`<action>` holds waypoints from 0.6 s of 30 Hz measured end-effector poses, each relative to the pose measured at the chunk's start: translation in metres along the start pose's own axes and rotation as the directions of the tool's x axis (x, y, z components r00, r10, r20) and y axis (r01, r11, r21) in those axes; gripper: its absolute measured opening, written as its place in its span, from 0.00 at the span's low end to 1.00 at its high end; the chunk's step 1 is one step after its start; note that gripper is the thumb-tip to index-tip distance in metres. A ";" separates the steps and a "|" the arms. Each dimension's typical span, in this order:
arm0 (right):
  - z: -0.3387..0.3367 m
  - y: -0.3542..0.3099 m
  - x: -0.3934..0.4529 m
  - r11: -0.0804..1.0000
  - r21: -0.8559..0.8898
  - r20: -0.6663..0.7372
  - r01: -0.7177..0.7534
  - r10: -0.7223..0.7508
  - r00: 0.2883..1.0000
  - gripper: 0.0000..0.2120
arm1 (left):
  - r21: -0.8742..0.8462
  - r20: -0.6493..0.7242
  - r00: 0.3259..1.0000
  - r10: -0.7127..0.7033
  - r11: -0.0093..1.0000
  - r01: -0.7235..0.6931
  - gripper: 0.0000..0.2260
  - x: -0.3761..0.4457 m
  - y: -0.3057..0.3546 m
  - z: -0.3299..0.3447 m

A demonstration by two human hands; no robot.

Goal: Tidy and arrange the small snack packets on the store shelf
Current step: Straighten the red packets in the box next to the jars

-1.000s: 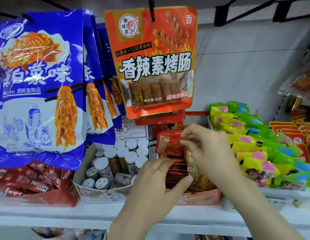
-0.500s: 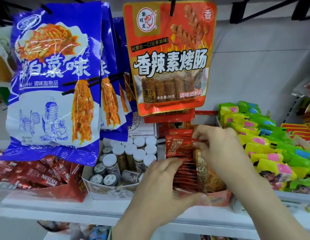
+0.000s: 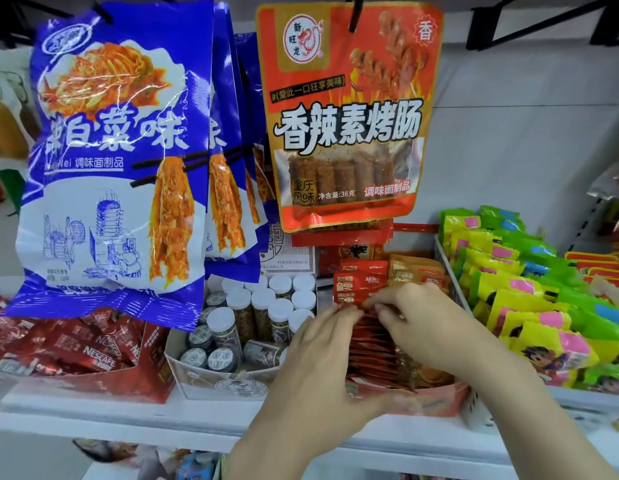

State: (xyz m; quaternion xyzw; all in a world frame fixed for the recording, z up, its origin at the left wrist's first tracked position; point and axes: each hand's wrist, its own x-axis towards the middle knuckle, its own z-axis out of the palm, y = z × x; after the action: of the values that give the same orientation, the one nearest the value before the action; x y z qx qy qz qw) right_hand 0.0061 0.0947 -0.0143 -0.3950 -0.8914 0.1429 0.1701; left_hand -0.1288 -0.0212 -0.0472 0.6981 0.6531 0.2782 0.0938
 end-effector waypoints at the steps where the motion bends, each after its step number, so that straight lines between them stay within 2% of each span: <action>1: 0.001 0.000 0.002 1.000 0.001 -0.100 -0.018 0.018 0.995 0.12 | 0.026 -0.001 1.000 0.011 1.000 -0.011 0.46 0.001 0.000 0.000; 3: 0.006 0.000 0.006 0.999 0.002 -0.257 -0.034 0.034 0.966 0.12 | 0.072 0.000 1.000 0.024 0.997 -0.024 0.47 0.001 0.001 0.001; 4: 0.010 0.000 0.006 0.999 0.001 -0.279 -0.053 0.051 0.959 0.13 | 0.080 0.002 1.000 0.023 0.997 -0.023 0.46 0.001 0.001 0.002; 8: 0.020 0.000 0.009 0.986 0.015 -0.272 -0.169 0.166 0.948 0.12 | 0.065 0.031 1.000 0.004 0.998 -0.006 0.45 0.001 -0.001 0.003; 11: 0.019 -0.002 0.011 0.983 0.048 -0.361 -0.176 0.181 0.915 0.13 | 0.054 0.027 1.000 -0.010 0.999 0.008 0.44 0.000 -0.002 0.003; 13: 0.020 -0.001 0.012 0.983 0.043 -0.356 -0.181 0.184 0.916 0.16 | 0.069 0.022 1.000 -0.012 0.998 0.010 0.42 0.000 -0.003 0.003; 16: 0.025 0.001 0.012 0.978 0.008 -0.315 -0.210 0.201 0.928 0.10 | 0.086 0.020 1.000 -0.015 0.996 0.013 0.41 0.000 -0.004 0.004; 18: 0.022 -0.001 0.012 0.983 0.006 -0.358 -0.183 0.173 0.918 0.08 | 0.085 0.017 1.000 -0.012 0.996 0.010 0.41 0.000 -0.004 0.003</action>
State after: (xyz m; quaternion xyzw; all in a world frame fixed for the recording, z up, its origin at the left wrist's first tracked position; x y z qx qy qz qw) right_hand -0.0110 0.1006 -0.0317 -0.4959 -0.8080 0.0712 0.3100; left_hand -0.1309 -0.0203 -0.0520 0.7002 0.6673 0.2436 0.0714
